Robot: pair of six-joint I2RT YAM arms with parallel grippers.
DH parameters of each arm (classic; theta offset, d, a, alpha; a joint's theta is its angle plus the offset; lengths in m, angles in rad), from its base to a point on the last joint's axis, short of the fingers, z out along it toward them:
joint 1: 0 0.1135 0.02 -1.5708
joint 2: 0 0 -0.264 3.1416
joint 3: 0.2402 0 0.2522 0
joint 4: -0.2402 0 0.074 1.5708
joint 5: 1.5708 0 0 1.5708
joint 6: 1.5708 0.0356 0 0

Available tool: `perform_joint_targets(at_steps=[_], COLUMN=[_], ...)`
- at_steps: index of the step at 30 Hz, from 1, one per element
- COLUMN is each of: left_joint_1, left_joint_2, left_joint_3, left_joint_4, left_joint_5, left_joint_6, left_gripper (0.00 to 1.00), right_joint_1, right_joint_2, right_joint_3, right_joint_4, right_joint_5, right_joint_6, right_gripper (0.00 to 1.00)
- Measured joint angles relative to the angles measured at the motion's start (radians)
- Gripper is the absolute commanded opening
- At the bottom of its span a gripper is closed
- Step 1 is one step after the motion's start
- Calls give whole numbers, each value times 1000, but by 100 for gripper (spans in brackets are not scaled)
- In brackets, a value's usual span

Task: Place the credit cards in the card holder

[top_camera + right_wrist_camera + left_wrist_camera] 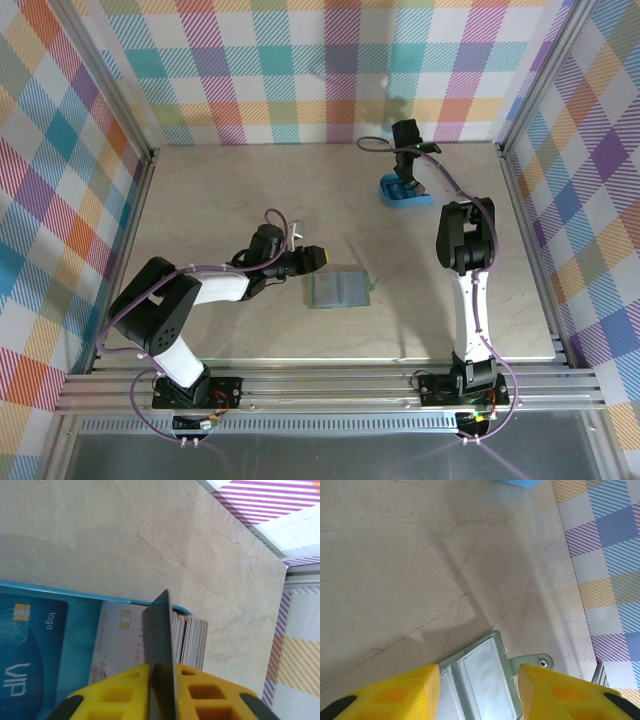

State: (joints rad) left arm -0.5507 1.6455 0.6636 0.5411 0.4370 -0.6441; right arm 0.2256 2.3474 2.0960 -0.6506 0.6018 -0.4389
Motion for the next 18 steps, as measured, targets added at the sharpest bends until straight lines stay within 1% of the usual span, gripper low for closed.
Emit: perform_joint_targets(at_steps=[4, 9, 12, 15, 18], left_joint_1=[0, 0, 0, 0, 0], left_joint_2=[23, 23, -8, -77, -171], left_joint_3=[0, -2, -11, -16, -16], left_joint_4=[30, 38, 26, -13, -69], left_joint_5=[1, 0, -4, -12, -27], left_joint_6=[-22, -33, -39, -41, -43], left_gripper=[43, 43, 43, 43, 43], right_joint_1=[19, 78, 116, 146, 147], right_joint_2=[-76, -243, -362, -524, -727], right_joint_3=[-84, -236, -334, -492, -715], right_joint_4=[5, 45, 75, 126, 234], right_joint_5=[-8, -47, -86, -180, -315], right_joint_6=[27, 46, 70, 115, 139], right_gripper=[1, 0, 0, 0, 0])
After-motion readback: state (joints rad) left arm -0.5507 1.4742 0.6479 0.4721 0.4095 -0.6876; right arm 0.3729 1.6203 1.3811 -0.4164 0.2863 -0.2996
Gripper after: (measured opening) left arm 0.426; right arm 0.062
